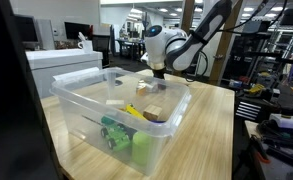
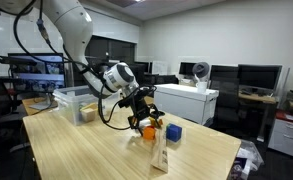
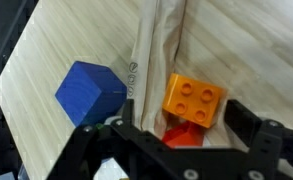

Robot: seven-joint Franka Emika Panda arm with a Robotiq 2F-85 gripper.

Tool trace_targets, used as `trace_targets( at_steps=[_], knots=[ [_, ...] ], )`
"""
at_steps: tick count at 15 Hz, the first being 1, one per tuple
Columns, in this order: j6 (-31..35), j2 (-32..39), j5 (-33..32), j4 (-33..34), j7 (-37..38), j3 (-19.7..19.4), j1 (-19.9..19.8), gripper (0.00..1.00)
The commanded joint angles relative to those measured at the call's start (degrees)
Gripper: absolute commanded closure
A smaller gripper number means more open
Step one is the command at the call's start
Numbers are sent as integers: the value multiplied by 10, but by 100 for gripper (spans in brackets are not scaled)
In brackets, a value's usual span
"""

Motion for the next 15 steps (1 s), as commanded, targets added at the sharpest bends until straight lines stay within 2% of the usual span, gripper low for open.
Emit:
trace_targets(
  at_steps=[1,5,7,10,15],
  knots=[
    [3,7,19,2,18,5,-1,40],
    [-3,1,33,-4,31,5,2,67],
    [-16,-9,72,2,33,13,-3,68],
    [-36,-46,196,27,10,34,-13,68],
    [-38,-132,365,79,14,62,11,68]
  ],
)
